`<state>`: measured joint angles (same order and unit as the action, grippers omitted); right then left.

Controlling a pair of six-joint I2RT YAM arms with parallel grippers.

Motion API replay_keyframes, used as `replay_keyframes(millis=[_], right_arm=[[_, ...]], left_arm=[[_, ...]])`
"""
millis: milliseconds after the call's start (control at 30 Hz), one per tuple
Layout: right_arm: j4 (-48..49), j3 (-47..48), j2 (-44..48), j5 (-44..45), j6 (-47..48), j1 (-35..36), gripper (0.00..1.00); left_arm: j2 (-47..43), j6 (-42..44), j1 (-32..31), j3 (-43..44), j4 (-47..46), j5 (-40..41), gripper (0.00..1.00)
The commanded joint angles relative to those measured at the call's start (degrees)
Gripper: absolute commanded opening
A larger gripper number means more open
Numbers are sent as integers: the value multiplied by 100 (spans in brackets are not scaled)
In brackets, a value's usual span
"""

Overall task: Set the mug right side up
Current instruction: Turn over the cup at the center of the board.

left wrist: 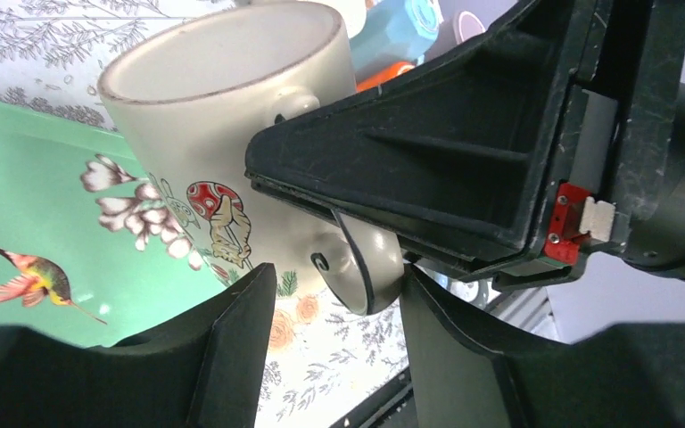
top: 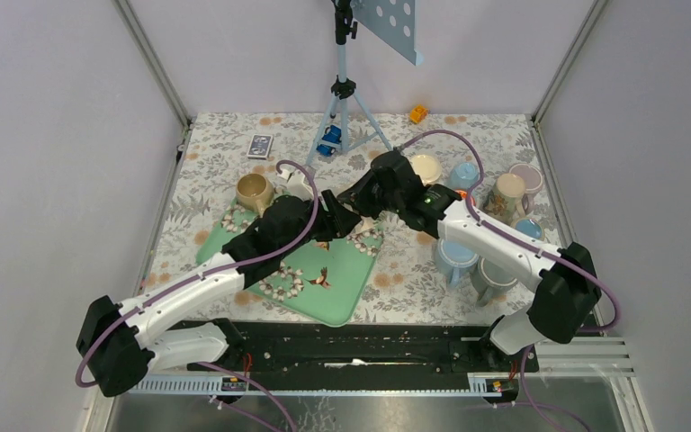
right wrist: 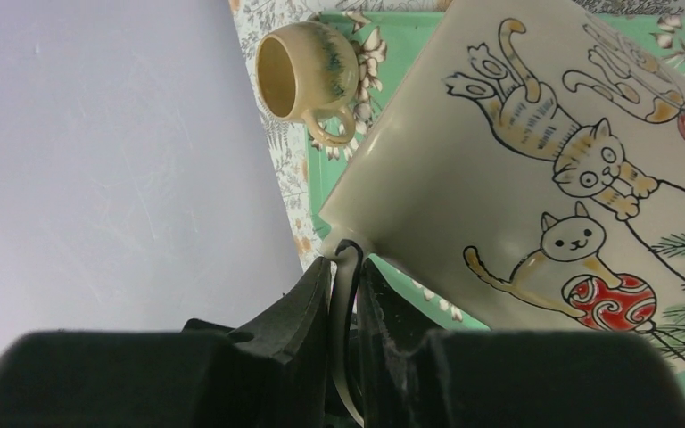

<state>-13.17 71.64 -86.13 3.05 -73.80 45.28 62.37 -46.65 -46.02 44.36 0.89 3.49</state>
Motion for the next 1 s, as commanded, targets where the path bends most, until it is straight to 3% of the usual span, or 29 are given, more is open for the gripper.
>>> replay_keyframes(millis=[0, 367, 967], right_arm=[[368, 637, 79, 241, -219, 169, 0], [450, 763, -149, 131, -450, 214, 0], [449, 1218, -425, -291, -1008, 240, 0]], left_arm=[[100, 400, -80, 377, -55, 728, 56], [309, 422, -275, 401, 145, 1495, 41], [610, 946, -347, 468, 228, 2627, 39]])
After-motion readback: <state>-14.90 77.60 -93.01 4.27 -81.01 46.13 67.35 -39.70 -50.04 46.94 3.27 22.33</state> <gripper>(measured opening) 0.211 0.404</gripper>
